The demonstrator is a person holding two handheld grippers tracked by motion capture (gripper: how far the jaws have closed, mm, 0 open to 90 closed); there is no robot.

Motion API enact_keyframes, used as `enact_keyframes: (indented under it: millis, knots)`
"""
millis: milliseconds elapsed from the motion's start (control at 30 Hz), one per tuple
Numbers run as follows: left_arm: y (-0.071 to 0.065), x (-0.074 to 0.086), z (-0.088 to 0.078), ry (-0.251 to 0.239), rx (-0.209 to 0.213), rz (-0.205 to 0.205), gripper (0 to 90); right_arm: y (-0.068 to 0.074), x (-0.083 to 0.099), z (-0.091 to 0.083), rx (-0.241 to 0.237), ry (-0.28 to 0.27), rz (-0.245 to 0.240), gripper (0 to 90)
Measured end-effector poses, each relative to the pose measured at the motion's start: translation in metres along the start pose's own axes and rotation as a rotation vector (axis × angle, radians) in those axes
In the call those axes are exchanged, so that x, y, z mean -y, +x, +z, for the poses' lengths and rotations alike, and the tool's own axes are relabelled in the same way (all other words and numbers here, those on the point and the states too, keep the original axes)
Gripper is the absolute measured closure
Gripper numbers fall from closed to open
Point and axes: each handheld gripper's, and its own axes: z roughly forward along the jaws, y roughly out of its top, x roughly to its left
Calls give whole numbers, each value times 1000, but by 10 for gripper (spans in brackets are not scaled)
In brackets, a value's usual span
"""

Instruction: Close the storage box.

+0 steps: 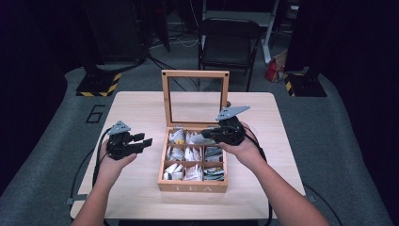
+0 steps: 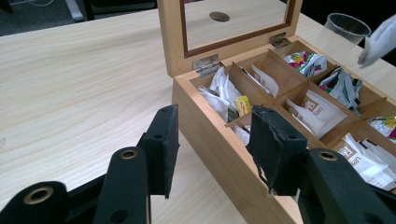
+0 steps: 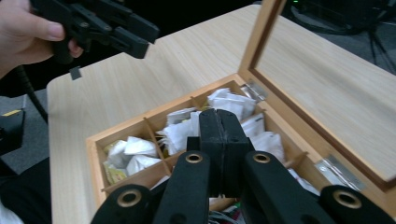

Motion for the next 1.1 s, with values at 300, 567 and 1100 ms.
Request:
enact_keyframes:
  millis: [300, 567, 1100]
  knots:
    - [0, 0, 0, -1, -4, -6, 524, -17, 6, -12, 60, 1, 29, 900]
    - [0, 1, 0, -2, -4, -9, 524, -32, 8, -22, 113, -2, 49, 900]
    - [1, 1, 0, -2, -7, -10, 524, -58, 18, -42, 199, -10, 96, 900]
